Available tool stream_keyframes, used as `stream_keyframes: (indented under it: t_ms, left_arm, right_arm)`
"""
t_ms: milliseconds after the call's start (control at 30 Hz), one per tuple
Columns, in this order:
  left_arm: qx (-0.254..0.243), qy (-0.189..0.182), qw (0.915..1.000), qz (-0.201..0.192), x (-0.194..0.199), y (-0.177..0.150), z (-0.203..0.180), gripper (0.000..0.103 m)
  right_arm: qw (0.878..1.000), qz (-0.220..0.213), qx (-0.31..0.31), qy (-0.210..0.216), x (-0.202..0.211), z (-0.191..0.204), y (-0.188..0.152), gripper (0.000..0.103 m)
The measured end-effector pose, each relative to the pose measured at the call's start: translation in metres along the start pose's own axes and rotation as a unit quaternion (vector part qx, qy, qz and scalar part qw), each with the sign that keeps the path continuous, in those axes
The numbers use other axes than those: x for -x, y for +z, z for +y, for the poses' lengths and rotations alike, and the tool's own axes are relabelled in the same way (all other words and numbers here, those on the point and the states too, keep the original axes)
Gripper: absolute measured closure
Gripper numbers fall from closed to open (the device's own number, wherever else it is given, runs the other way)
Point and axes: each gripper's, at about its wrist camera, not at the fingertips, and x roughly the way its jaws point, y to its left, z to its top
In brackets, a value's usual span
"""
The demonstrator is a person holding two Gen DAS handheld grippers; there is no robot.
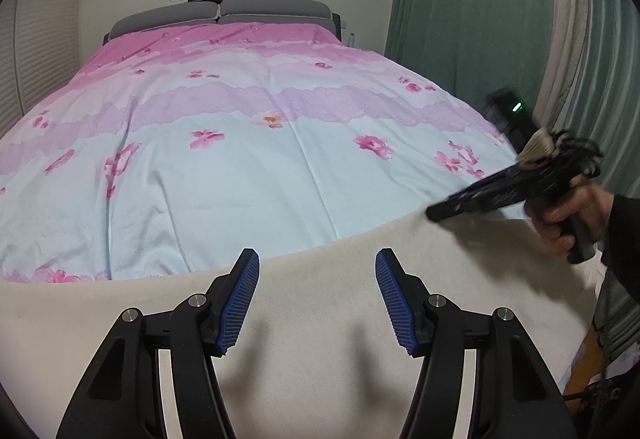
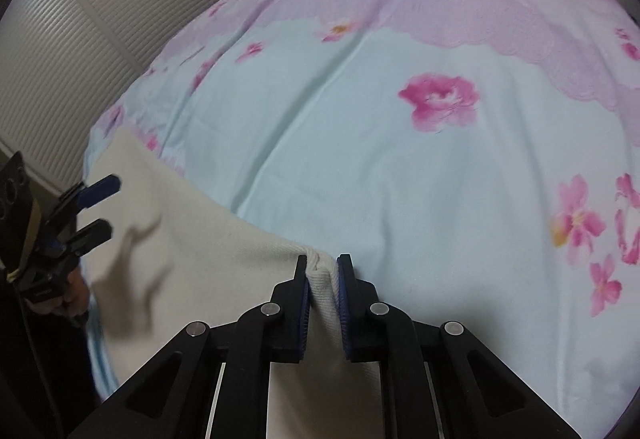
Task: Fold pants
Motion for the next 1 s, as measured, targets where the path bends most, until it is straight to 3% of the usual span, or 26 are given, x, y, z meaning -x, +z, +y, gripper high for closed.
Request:
stream_keyframes:
  t_ms: [133, 200, 233, 300, 433, 500, 533, 600, 633, 733, 800, 867, 1000]
  left_arm:
    - [-0.005, 0.006, 1.0, 0.004, 0.003, -0.002, 0.001, 0.043]
    - [-0.006, 0.01, 0.9999, 0.003, 0.007, -0.002, 0.002, 0.043]
    - [-0.006, 0.01, 0.9999, 0.002, 0.009, -0.002, 0.003, 0.043]
    - [-0.005, 0.009, 0.9999, 0.0, 0.013, -0.003, 0.004, 0.043]
    - [-0.009, 0.004, 1.0, -0.002, 0.022, -0.006, -0.001, 0.043]
    - [-0.016, -0.004, 0.9999, -0.001, 0.025, -0.01, -0.011, 0.043]
    - [-0.021, -0.006, 0.9998, -0.002, 0.026, -0.013, -0.018, 0.043]
    - [-0.041, -0.018, 0.999, -0.005, 0.031, -0.021, -0.037, 0.043]
    - [-0.048, -0.023, 0.9986, -0.008, 0.033, -0.025, -0.044, 0.043]
    - [-0.055, -0.042, 0.9975, -0.009, 0.04, -0.038, -0.069, 0.043]
    - [-0.049, -0.054, 0.9973, -0.002, 0.041, -0.044, -0.085, 0.04]
    - [-0.053, -0.063, 0.9966, -0.001, 0.039, -0.05, -0.103, 0.04]
    - [-0.076, -0.065, 0.9949, -0.007, 0.038, -0.058, -0.133, 0.04]
  right_arm:
    - [0.999, 0.018, -0.027, -0.041, -0.031, -0.006, -0.007, 0.089]
    - [0.998, 0.004, -0.029, -0.05, -0.027, -0.003, -0.007, 0.085]
    - [0.998, -0.008, -0.029, -0.058, -0.021, -0.001, -0.007, 0.075]
    - [0.995, -0.034, -0.038, -0.081, -0.005, 0.0, -0.011, 0.067]
    - [0.982, -0.111, -0.08, -0.128, 0.055, 0.003, -0.037, 0.066]
    - [0.967, -0.145, -0.125, -0.17, 0.092, 0.003, -0.064, 0.065]
    - [0.956, -0.162, -0.151, -0.193, 0.11, 0.003, -0.081, 0.058]
    - [0.927, -0.196, -0.202, -0.246, 0.144, 0.006, -0.121, 0.044]
    - [0.904, -0.222, -0.227, -0.286, 0.164, 0.013, -0.15, 0.034]
    - [0.86, -0.265, -0.277, -0.337, 0.194, 0.034, -0.209, 0.022]
    - [0.833, -0.281, -0.32, -0.352, 0.206, 0.043, -0.245, 0.02]
    - [0.812, -0.296, -0.371, -0.341, 0.211, 0.046, -0.276, 0.017]
    - [0.787, -0.322, -0.442, -0.285, 0.211, 0.036, -0.318, 0.017]
